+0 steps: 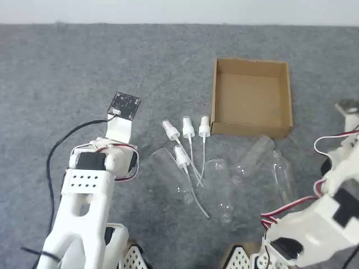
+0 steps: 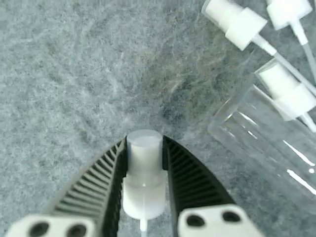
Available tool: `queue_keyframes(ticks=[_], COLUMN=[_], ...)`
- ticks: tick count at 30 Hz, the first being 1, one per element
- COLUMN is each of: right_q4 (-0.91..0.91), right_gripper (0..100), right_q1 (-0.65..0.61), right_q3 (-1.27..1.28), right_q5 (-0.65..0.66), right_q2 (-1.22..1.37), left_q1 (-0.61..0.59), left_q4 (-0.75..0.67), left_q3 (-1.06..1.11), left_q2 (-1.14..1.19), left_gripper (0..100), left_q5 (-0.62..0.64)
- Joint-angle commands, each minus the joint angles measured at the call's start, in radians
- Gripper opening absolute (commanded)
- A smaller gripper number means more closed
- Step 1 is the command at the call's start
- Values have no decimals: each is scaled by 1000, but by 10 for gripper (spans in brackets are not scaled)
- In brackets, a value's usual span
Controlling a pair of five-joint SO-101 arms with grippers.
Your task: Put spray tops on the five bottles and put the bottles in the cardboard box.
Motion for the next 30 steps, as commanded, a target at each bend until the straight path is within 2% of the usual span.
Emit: queue_keyframes(ticks=[1, 5, 12, 16, 23, 30], right_q4=[68, 71, 64, 70, -16, -45], right_gripper=[6, 6, 6, 6, 6, 6], right_q1=[-68, -225, -642, -816, -1007, -1040], right_q3=[-89, -29, 153, 233, 304, 359], right_q5=[-120, -273, -465, -539, -621, -654], right_q2=[-202, -406, -739, -794, -796, -799], left_q1=[0, 0, 2, 3, 112, 155], left_q4=[-25, -8, 206, 256, 227, 230], left_q3=[-127, -245, -544, -622, -608, -608], left_q2=[-43, -43, -43, -43, -43, -43], left_gripper=[11, 11, 11, 11, 11, 11], left_q5=[-8, -2, 11, 137, 247, 252])
